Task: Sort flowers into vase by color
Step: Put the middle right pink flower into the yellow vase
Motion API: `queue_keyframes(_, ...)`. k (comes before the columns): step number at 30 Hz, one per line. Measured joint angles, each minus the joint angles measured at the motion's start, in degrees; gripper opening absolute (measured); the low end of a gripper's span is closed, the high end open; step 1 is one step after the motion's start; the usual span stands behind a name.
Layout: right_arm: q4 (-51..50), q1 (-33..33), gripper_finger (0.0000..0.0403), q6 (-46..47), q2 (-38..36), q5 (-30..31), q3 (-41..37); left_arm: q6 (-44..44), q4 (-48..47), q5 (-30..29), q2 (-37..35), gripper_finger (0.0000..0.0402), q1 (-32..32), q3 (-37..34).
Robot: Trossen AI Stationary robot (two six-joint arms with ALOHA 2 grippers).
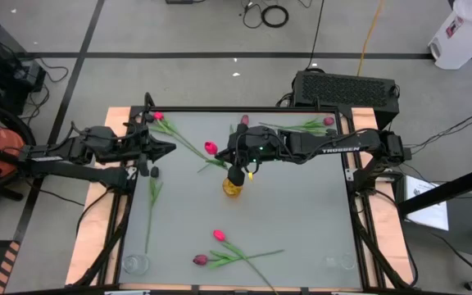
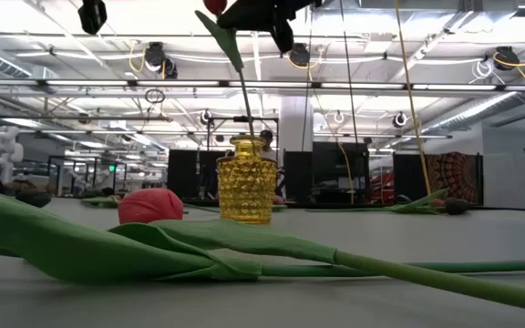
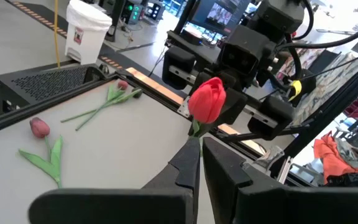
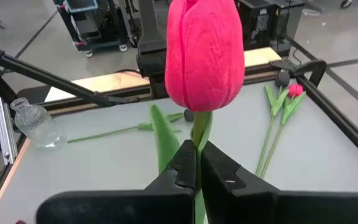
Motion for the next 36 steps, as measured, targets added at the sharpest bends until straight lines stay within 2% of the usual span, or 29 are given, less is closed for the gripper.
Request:
queue_keyframes(16,-1.02,1.41,0.0,2.69,3.56,-1.61,0.05,0.0,-0.02,0.0,0.0,0.0026,0.02,0.0)
queue_keyframes(36,1.94,1.92,0.0,2.49,3.36,-1.52,-0.04,0.0,-0.01,0.0,0.01,0.0026,0.0,0.0)
